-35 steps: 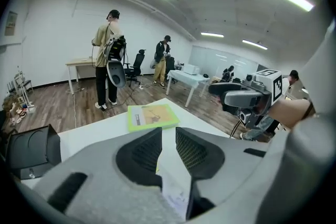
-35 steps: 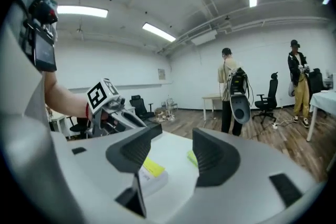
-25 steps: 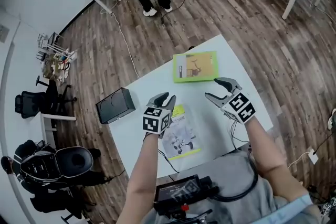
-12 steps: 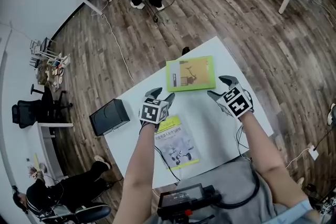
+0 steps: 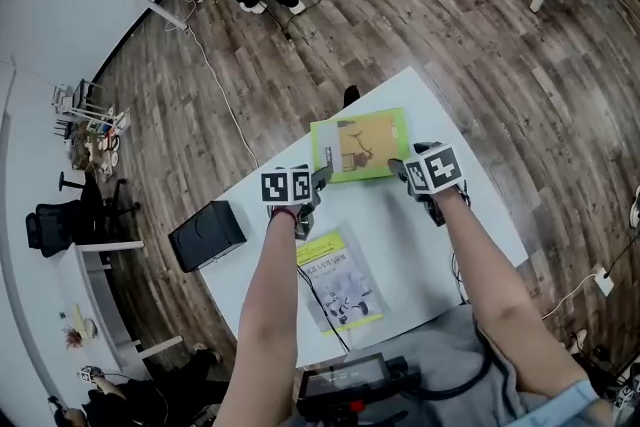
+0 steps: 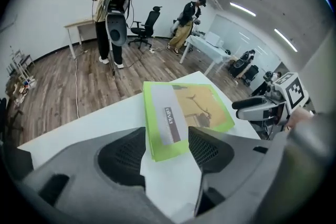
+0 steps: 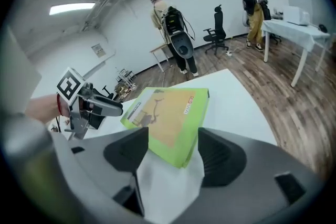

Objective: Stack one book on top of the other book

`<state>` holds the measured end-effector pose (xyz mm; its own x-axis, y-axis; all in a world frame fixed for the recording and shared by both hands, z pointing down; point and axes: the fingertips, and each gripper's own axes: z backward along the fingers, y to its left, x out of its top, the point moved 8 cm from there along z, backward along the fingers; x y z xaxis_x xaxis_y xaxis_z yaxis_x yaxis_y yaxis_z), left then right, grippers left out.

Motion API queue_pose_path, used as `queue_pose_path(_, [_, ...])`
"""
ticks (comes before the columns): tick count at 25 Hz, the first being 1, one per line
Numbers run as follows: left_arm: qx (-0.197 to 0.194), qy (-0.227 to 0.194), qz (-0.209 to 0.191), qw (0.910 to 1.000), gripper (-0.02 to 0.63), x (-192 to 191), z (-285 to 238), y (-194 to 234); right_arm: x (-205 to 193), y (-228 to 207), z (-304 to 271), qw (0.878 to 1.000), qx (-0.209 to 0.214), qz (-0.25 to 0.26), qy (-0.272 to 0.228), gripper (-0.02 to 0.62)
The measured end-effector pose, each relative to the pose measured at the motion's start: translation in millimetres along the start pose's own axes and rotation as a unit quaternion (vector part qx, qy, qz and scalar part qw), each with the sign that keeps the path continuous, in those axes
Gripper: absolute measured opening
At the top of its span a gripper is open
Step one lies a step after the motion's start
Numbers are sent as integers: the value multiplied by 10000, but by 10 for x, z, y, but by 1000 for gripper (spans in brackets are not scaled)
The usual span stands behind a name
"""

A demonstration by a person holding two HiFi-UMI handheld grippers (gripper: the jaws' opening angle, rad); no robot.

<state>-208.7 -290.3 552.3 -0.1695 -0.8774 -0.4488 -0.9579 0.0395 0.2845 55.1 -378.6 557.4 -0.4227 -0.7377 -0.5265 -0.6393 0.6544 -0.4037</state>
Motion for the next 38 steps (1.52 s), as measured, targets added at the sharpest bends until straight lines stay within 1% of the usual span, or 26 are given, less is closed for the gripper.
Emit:
queue_pose_path(4, [-95,80,498,9987,242,3,-138,96,24,-48,-123,9993,37,-345,135,270])
queue_pose_path(8, [31,256,622,9977,241,-43,-266,152,-24,-87,-206,9980,77,-557,283,270])
queue_pose_path(10, [10,288,694,9972,242,-56,-295,172,-40,-84,-236,9980,45,-505,372,270])
queue_pose_path(12, [-56,296,744,9968,242,-52,-299,182,-49,-63,-270,9982,-4,-346,490,268])
queue_pose_path(16, [-126,277,678,9972,234,-52,-308,137,-80,-35,-310,9977,-163,70,658,265])
queue_pose_path(17, [-132,275,654,9974,216,-52,-315,119,-82,-43,-312,9976,-168,103,659,265])
queue_pose_path(23, [-200,278,623,9975,215,-20,-430,-72,-79,-242,-228,9969,-234,161,730,265])
queue_pose_path(27, [-274,324,462,9980,215,49,-507,-264,-142,-381,-80,9966,-323,49,755,265])
queue_pose_path(30, [-357,397,261,9982,215,116,-606,-449,-233,-518,59,9962,-422,-121,751,265])
queue_pose_path(34, [-477,520,-138,9974,216,242,-766,-743,-400,-708,281,9948,-593,-510,659,265])
queue_pose_path(38, [-643,691,-576,9939,216,321,-912,-1039,-632,-849,501,9920,-719,-887,539,265])
